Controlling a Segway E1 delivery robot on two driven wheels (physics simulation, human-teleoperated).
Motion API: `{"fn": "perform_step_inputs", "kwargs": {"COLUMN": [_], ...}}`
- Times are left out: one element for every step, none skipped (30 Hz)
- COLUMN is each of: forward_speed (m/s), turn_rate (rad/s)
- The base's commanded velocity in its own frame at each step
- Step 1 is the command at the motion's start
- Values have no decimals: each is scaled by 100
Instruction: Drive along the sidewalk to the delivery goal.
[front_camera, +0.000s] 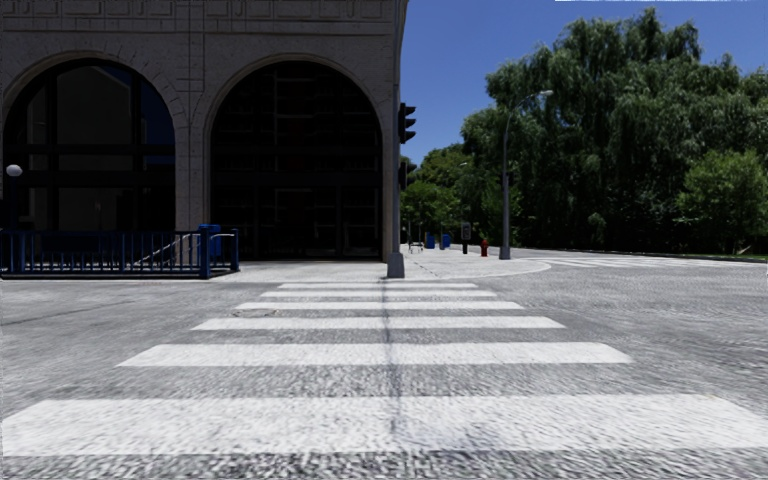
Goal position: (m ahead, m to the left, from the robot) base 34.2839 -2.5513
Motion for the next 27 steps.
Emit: {"fn": "perform_step_inputs", "kwargs": {"forward_speed": [200,200,200,200,200,200,200,200,200,200,200,200,200,200,200,200,200,200,200,200,200,200,200,200,200,200,200], "turn_rate": [-27,-28,-28,-28,-28,-29,-29,-29,-31,-32,-32,-32,-32,-32,-32,-32,-33,-33,-33,-33,-33,-33,-33,-33,-33,-33,-33]}}
